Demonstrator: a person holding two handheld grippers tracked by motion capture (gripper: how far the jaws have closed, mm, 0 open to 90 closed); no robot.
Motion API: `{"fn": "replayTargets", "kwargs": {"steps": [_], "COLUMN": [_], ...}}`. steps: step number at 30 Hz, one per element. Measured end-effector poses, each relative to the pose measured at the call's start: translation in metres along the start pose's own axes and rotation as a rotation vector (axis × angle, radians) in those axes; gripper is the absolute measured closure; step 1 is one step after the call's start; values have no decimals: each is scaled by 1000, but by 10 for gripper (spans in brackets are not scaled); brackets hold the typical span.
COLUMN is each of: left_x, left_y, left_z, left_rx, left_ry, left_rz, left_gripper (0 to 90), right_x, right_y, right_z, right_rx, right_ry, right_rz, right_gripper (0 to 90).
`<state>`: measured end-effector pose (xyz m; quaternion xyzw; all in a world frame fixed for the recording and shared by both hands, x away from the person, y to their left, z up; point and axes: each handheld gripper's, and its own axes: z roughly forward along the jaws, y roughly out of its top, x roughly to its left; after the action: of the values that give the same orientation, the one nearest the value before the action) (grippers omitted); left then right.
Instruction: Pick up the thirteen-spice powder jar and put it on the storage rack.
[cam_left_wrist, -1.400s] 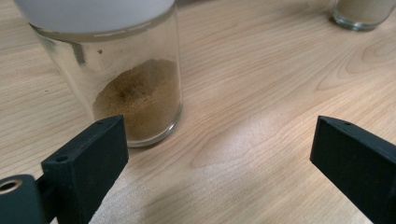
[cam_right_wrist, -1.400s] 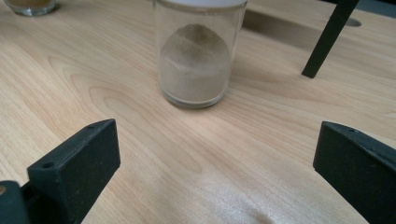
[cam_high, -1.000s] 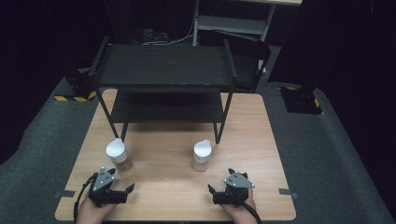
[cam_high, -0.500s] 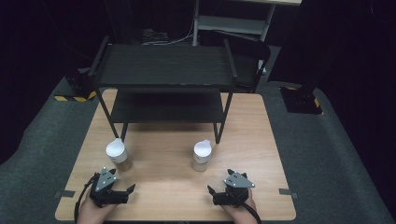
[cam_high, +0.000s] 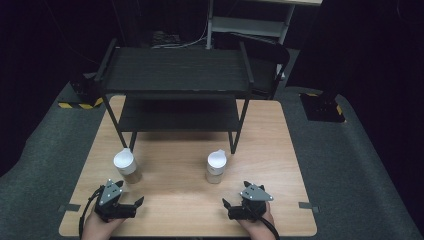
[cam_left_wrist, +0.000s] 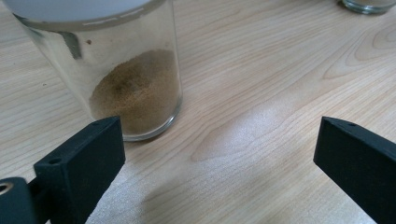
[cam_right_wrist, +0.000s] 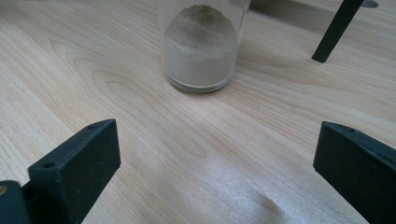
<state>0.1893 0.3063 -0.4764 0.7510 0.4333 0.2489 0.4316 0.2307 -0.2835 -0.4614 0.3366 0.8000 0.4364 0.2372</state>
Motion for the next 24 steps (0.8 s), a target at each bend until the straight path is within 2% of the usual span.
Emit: {"fn": "replayTargets", "kwargs": {"steps": [11,18,24], "left_x": [1,-3,-3], "left_y": [-6,-13,-16], "left_z": [-2,-9,-15], "left_rx": [-34,-109,-149], "left_ry": [3,26,46], "left_rz": [-3,13,1], "left_gripper": [23,23,23], "right_x": [1,0,-2], "right_y": [-1,-1,-1], "right_z": [0,0,-1], "right_rx": [-4,-3,-6], "right_ry": [-6,-2,3], "right_rz": [4,8,8], "right_gripper": [1,0,0]}}
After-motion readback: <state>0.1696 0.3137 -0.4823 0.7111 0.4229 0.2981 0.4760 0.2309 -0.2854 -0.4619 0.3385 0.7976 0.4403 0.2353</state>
